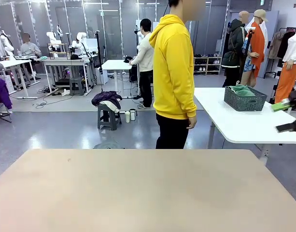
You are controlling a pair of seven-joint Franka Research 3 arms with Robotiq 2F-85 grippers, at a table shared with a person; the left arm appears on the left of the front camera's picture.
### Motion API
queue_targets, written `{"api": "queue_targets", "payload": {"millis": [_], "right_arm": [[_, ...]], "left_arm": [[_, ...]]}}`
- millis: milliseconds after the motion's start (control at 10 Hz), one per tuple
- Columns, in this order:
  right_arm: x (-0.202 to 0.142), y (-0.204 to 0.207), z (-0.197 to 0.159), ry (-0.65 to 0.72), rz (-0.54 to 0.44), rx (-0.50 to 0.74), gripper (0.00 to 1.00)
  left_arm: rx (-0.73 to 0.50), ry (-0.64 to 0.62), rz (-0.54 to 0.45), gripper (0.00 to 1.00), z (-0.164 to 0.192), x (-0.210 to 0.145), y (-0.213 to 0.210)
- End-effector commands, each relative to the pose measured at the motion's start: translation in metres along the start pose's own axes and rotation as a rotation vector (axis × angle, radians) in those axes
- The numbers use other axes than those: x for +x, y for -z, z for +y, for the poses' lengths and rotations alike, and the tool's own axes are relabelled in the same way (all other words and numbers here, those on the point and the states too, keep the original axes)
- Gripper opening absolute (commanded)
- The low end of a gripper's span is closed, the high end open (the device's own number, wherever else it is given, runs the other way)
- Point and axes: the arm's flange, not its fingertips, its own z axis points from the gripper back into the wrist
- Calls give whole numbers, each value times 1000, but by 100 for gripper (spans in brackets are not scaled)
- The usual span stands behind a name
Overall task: Fold the towels and place them in the basket.
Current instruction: When a person lays out a Towel with hook on the table, fold it in half twice.
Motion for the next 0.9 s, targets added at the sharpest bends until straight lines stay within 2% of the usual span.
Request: {"api": "queue_targets", "payload": {"millis": [0, 100, 200, 500, 600, 700, 800], "right_arm": [[0, -27, -15, 3, -93, 47, 100], [-5, -49, -19, 10, -137, 34, 100], [-7, -65, -21, 19, -181, 32, 100], [-6, -70, -20, 20, -198, 14, 100], [-3, -66, -20, 9, -197, 6, 100], [-11, -79, -22, 49, -200, 10, 100], [-11, -79, -22, 49, -200, 10, 100]], "left_arm": [[-2, 13, -97, 100, 10, -9, -26], [11, 53, -163, 100, 13, -18, -49], [31, 49, -186, 100, 12, -24, -60], [66, 29, -259, 100, 9, -29, -64], [70, 44, -272, 100, 9, -29, -59], [60, 19, -222, 100, 14, -28, -80], [60, 19, -222, 100, 14, -28, -80]]}}
